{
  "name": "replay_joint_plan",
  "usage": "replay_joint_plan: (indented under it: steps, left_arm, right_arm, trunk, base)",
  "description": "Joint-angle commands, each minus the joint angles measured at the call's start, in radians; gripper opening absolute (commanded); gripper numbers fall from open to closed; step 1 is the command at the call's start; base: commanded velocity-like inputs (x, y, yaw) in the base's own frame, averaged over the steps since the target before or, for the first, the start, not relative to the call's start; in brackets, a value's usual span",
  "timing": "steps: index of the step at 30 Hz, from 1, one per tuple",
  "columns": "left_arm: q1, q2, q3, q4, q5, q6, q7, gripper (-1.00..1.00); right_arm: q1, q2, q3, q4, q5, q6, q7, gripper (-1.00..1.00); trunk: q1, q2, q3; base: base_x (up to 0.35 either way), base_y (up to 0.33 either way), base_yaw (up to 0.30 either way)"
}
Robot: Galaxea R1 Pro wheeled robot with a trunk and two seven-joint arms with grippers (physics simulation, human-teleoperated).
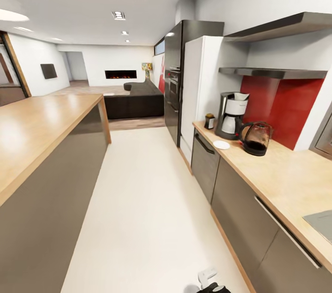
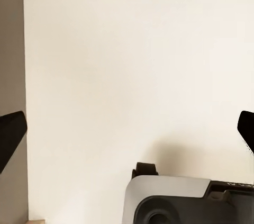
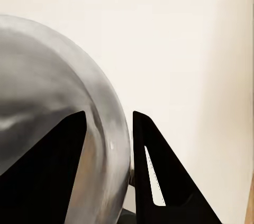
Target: Set up a coffee station on the kitchen countertop: keep the coffee maker on the countertop, move the bottle of coffee from the kitchen shelf to the counter next to the coffee maker, place a paper coffee filter on top of the coffee maker, put the saucer next to the coffee maker with the coffee cup on the saucer, and place the electric kettle next to the coffee maker.
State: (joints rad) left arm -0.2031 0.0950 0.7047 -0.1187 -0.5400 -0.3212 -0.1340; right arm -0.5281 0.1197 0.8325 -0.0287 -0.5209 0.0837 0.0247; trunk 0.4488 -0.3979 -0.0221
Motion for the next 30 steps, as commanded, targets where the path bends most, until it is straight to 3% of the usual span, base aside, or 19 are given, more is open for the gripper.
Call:
replay_joint_plan:
  steps: [1, 16, 30]
  left_arm:
    - [-0.001, 0.000, 0.009, 0.000, -0.005, -0.002, -0.006, 1.00]
    - [-0.001, 0.000, 0.009, 0.001, -0.005, -0.002, -0.006, 1.00]
    - [-0.001, 0.000, 0.009, 0.001, -0.005, -0.002, -0.006, 1.00]
  right_arm:
    - [-0.001, 0.000, 0.008, 0.000, -0.010, 0.004, 0.002, -1.00]
    - [-0.001, 0.000, 0.008, 0.000, -0.010, 0.004, 0.001, -1.00]
    - [-0.001, 0.000, 0.008, 0.000, -0.010, 0.004, 0.001, -1.00]
  trunk:
    - [0.001, -0.002, -0.002]
    - [0.001, -0.002, -0.002]
    - [0.001, -0.002, -0.002]
  base:
    - [0.338, 0.000, 0.000]
    - [0.338, 0.011, 0.000]
    - [0.313, 0.170, 0.000]
